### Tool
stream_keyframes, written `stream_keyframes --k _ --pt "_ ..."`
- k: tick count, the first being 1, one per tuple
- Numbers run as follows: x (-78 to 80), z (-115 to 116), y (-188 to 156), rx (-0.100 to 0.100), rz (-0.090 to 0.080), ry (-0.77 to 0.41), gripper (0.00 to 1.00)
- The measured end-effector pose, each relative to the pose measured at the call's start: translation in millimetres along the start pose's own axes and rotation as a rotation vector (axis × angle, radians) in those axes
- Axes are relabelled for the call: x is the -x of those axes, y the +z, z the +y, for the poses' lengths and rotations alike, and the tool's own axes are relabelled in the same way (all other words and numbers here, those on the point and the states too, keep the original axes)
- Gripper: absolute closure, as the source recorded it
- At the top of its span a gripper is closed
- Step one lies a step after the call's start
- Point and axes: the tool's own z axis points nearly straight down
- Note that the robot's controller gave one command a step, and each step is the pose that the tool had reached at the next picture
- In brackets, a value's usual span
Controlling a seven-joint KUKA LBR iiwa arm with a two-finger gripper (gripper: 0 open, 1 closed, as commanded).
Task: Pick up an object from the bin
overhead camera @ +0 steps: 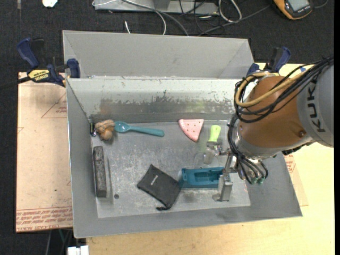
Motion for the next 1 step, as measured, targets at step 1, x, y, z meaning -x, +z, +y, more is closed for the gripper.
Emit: stream_keyframes --k 1 --pt "1.8 0.0 -3.2 0.0 -0.007 -0.001 0.0"
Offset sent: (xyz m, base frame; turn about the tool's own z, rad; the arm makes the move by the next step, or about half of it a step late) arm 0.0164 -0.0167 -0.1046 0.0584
